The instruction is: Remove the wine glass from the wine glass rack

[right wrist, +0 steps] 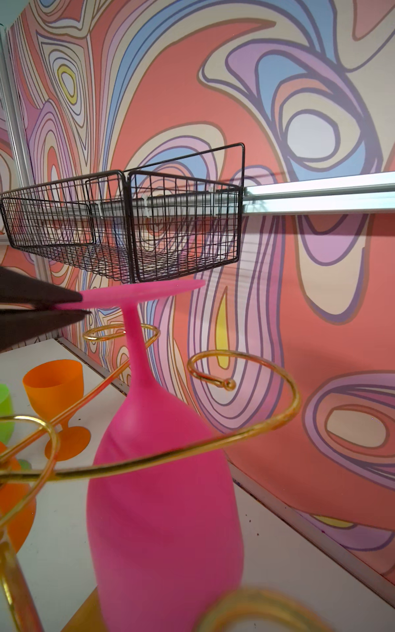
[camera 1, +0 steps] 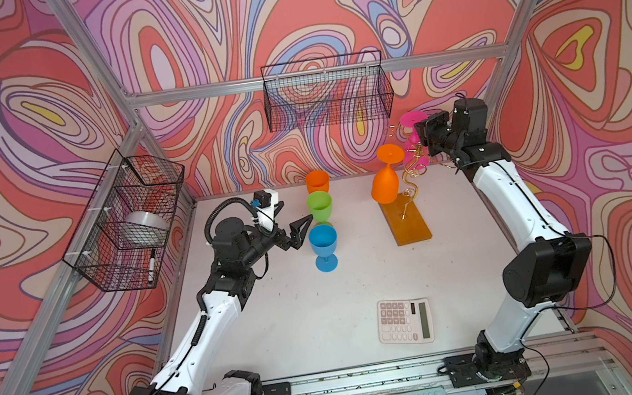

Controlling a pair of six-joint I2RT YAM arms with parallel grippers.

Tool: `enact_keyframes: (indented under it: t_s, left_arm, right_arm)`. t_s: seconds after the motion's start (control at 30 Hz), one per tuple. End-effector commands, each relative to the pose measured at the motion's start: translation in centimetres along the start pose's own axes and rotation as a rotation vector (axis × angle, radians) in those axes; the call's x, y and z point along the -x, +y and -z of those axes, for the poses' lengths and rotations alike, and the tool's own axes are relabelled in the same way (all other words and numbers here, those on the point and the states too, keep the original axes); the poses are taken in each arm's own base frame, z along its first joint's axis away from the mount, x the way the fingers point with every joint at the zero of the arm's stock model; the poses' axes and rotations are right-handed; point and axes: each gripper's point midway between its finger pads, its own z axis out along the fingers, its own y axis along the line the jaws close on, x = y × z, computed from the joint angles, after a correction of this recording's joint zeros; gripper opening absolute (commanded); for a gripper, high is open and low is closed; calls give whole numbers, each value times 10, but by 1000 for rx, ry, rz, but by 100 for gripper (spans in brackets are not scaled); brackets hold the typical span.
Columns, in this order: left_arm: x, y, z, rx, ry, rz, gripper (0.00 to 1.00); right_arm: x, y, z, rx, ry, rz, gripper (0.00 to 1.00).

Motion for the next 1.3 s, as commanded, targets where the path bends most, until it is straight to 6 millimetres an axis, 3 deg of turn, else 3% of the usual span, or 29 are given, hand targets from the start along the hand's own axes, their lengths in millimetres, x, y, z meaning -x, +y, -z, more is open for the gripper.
enact_keyframes:
  t_s: [0.0,0.73,1.07,1.27]
  left_arm:
    - [11,-7,4,-19,-33,-23,100]
    - [12,-9,5,-28,-31,-30,100]
    - [11,-9,4,-29,-27,-30,100]
    - [9,-9,3,-33,-24,-24,100]
  right_arm:
    - [-2,5,-14,33,17,-3,0]
    - [22,24,-53,112,-43,-10,0]
    - [52,30,-51,144,-113,-23,0]
    - [61,32,-42,158,-143,-33,0]
